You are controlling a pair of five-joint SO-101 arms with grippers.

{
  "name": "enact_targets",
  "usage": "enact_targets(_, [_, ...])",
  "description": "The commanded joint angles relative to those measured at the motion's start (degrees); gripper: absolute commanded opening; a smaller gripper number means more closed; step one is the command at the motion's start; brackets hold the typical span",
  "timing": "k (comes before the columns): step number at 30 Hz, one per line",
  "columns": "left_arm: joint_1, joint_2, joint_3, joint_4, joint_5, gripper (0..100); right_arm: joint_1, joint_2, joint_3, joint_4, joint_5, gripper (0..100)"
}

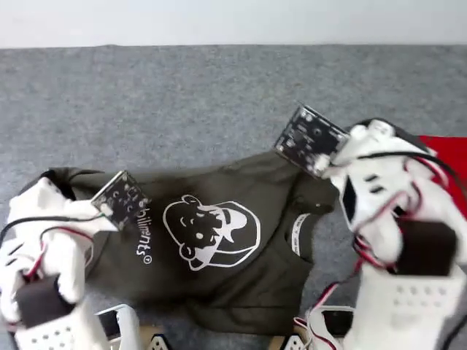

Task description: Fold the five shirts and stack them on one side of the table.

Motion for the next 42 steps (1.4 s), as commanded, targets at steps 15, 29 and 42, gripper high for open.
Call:
enact_targets(15, [0.7,15.3,19.6,-54.9,0.4,0,-1.9,11.6,21.7,-56.1,-0.7,1.0])
enact_targets(29, [3.2,52.0,-10.6,-55.0,9.8,1,-3.7,36.9,-3.3,-52.4,-3.4,1.0])
enact_targets(42, [3.8,81.0,-43.9,-53.2,16.3,1,-3.7,64.4,-36.7,-52.2,-3.2,1.0])
